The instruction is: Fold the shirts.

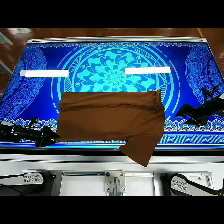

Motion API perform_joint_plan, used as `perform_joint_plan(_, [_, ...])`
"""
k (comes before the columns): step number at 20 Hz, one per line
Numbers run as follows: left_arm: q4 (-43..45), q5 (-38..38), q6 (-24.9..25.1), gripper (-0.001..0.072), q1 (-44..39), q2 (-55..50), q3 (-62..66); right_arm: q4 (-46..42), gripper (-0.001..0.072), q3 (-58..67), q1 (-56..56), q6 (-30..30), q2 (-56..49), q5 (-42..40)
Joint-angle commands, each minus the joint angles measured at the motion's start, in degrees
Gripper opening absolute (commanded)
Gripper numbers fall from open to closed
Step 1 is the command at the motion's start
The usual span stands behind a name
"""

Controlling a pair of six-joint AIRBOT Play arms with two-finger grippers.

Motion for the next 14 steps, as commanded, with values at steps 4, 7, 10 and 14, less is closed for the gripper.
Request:
perform_joint_plan(4, [-1.1, 1.4, 0.2, 0.0059, 0.1, -0.3, -0.2, -3.4, 0.0662, -4.0, 0.0, -1.7, 0.1, 2.1])
perform_joint_plan(7, [-1.1, -0.6, 1.7, 0.0041, 0.1, -0.1, -0.1, -2.3, 0.0662, -11.7, 0.0, -3.6, 0.1, 2.4])
perform_joint_plan(10, [-1.1, -2.4, 3.1, 0.0041, 0.1, -0.1, -0.1, 5.1, 0.0662, -18.6, 0.0, -5.2, 0.1, -2.2])
perform_joint_plan(14, [-1.1, -3.8, 3.6, 0.004, 0.1, -0.1, -0.1, 10.9, 0.0651, -24.5, 0.6, -5.9, 0.1, -11.1])
